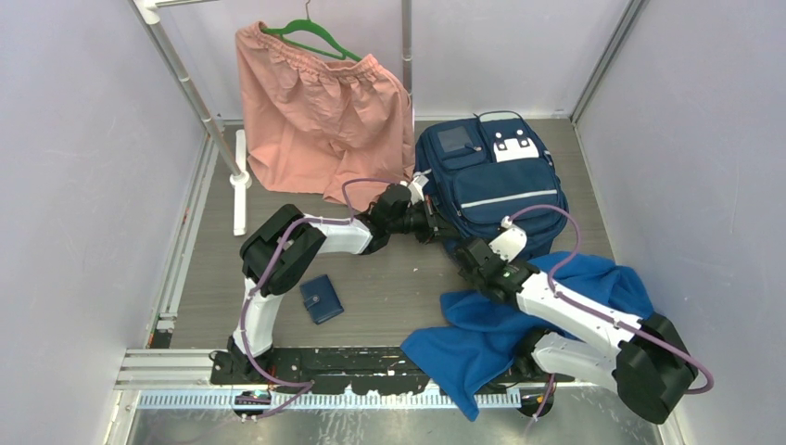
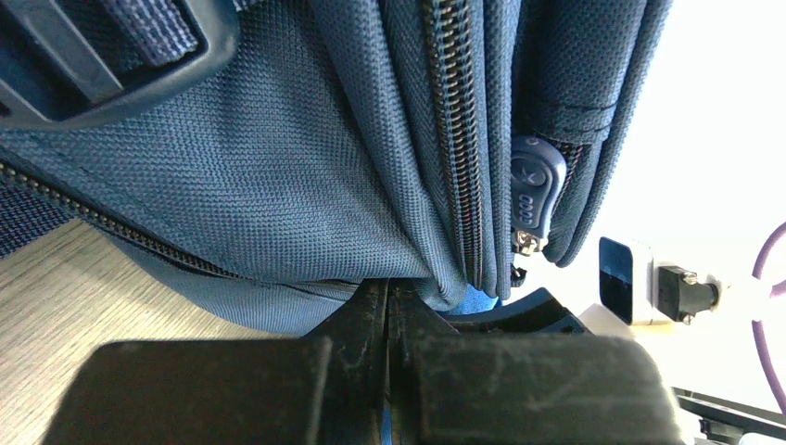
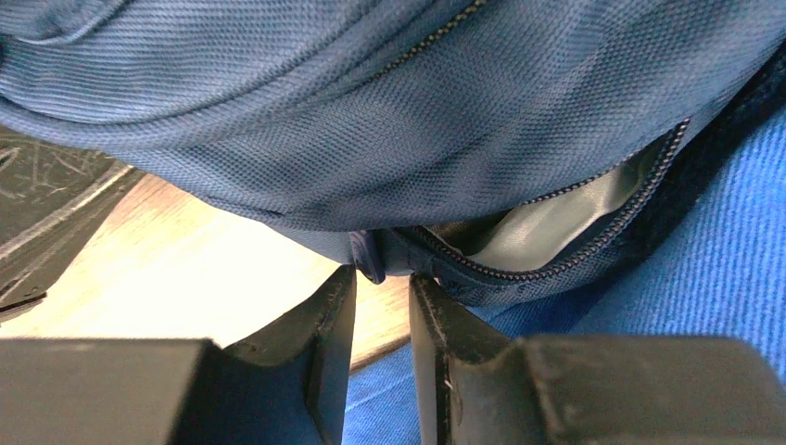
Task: Pack the student bag
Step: Zip the student bag at the center of the board.
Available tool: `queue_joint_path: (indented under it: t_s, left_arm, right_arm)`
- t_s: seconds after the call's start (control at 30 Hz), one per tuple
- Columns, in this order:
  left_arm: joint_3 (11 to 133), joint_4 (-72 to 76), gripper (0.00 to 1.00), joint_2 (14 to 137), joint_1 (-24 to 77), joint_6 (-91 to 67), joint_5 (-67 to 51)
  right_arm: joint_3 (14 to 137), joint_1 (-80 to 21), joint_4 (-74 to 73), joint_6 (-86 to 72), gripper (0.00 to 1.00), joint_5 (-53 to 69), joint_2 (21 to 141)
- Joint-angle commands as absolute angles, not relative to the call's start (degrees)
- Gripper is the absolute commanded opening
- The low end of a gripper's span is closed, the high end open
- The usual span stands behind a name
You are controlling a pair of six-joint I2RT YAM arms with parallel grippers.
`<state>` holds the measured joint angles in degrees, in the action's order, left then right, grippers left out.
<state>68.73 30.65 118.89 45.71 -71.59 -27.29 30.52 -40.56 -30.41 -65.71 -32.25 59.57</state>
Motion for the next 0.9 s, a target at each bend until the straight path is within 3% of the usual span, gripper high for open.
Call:
queue_joint_path:
  t_s: [0.0, 0.33, 0.87]
  left_arm:
    - [69.3, 34.7, 0.0, 118.7, 45.3, -71.6, -28.0]
    - [69.3, 34.8, 0.0, 118.8, 45.2, -71.5, -28.0]
    - [69.0, 35.2, 0.0, 118.9, 45.2, -71.8, -28.0]
  right_arm:
    - [31.1, -40.0, -28.4, -64.4, 0.33, -34.9, 56.8]
    - [30.2, -40.0, -27.0, -63.2, 0.34, -34.6, 51.7]
    - [26.5, -36.9, -19.8, -60.9, 0.37, -32.2, 56.9]
